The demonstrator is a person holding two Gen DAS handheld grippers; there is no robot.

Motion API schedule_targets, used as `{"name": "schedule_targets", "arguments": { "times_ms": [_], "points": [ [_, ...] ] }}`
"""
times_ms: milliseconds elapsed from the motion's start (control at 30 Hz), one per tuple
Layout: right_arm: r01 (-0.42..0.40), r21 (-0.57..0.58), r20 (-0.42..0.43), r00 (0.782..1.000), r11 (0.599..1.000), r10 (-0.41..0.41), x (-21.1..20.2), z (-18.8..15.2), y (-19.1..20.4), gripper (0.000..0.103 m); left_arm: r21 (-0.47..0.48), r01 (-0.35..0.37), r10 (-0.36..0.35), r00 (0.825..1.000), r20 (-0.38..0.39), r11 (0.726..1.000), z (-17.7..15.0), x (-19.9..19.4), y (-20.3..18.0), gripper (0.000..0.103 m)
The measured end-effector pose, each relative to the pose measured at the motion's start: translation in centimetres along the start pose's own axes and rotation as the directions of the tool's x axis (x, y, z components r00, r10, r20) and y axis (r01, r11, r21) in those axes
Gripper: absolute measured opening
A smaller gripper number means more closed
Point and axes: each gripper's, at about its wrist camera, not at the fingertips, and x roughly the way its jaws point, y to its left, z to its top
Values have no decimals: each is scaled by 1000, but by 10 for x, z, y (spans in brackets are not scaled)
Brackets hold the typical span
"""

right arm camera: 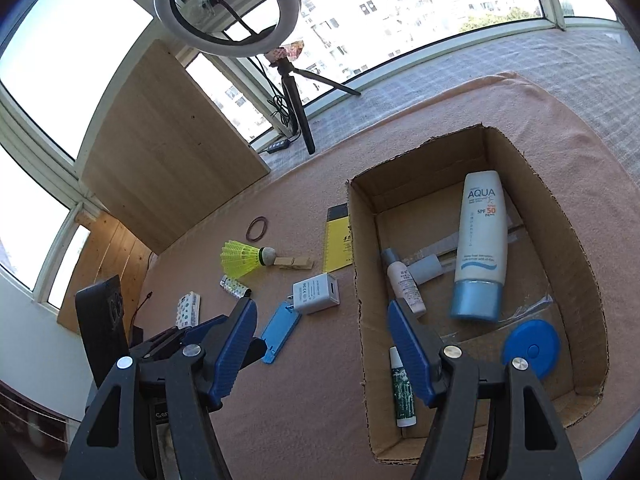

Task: Organize objects
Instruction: 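Carry the sunscreen tube into the cardboard box and open the right tool, then grasp the blue phone stand with the left tool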

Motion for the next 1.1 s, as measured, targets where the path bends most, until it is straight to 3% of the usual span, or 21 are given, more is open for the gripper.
{"name": "schedule_targets", "arguments": {
  "times_ms": [500, 733, 1100],
  "points": [
    [-12, -16, -65, 998, 1000, 11, 15, -18, 22, 64, 65, -53, 60, 992, -112, 996, -6, 52, 15, 64],
    [-2, -21, -73, 997, 1000, 0, 19, -21, 28, 64, 50, -89, 94, 991, -97, 995, -5, 52, 21, 40],
    [-37, -81, -132, 991, 996, 26, 45, -30, 56, 64, -84, -108, 101, 991, -84, 991, -43, 23, 46, 40]
  ]
}}
